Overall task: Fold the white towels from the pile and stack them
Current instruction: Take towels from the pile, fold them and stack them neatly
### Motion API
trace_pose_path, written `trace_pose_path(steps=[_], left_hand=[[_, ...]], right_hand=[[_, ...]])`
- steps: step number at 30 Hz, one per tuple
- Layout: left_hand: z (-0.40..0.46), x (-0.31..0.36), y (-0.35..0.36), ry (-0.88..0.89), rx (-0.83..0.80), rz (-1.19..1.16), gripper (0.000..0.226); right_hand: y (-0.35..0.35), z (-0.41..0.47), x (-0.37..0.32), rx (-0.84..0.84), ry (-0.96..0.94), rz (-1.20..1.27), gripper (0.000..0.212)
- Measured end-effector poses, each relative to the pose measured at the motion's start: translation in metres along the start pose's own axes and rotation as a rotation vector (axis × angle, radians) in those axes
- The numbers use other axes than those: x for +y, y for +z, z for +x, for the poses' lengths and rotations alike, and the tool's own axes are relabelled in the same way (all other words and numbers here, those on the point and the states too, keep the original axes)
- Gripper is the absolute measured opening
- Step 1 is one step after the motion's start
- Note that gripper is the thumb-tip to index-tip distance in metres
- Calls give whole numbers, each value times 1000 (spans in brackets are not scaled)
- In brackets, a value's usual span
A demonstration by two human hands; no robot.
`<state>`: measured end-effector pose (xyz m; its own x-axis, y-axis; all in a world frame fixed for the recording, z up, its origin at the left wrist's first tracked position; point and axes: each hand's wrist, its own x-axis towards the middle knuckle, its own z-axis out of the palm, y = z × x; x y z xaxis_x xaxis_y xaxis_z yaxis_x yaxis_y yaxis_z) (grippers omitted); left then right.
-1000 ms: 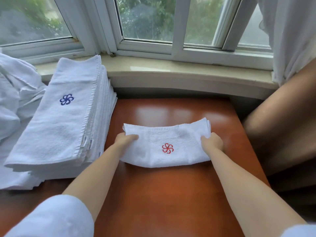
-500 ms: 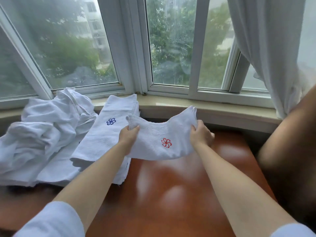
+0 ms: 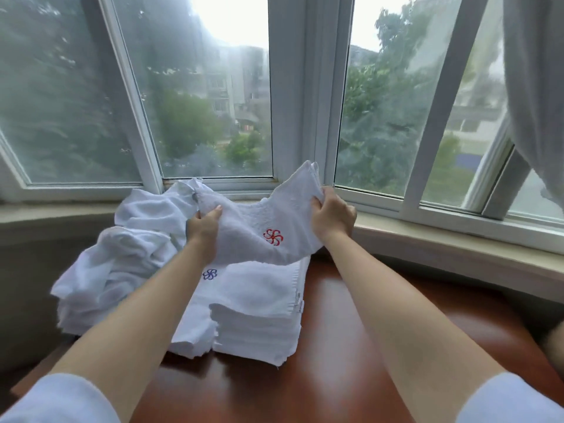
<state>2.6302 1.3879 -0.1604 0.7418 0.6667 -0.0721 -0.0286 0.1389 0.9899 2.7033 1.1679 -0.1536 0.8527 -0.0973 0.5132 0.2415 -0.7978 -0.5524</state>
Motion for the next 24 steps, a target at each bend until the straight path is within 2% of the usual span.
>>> trace_pose_path(steps=[6,10,14,19,24], left_hand=[[66,5,-65,-55,22,-86,23],[100,1,-98,-146,74,-164,12],[107,-34,-126,-383,83,-215,23],[83,-112,-160,-783,15,-203,16],[81,-158,-197,-994,-61,-79,30]], right_hand=[[79,5,-90,-21,-89,-49,22],[125,17,-138,-24,-146,-94,24],[170,19,-165,-63,-198,-134,23],[228,1,-164,-172,-210,-282,19],[266,-10,-149,-286,-176,-398,24]])
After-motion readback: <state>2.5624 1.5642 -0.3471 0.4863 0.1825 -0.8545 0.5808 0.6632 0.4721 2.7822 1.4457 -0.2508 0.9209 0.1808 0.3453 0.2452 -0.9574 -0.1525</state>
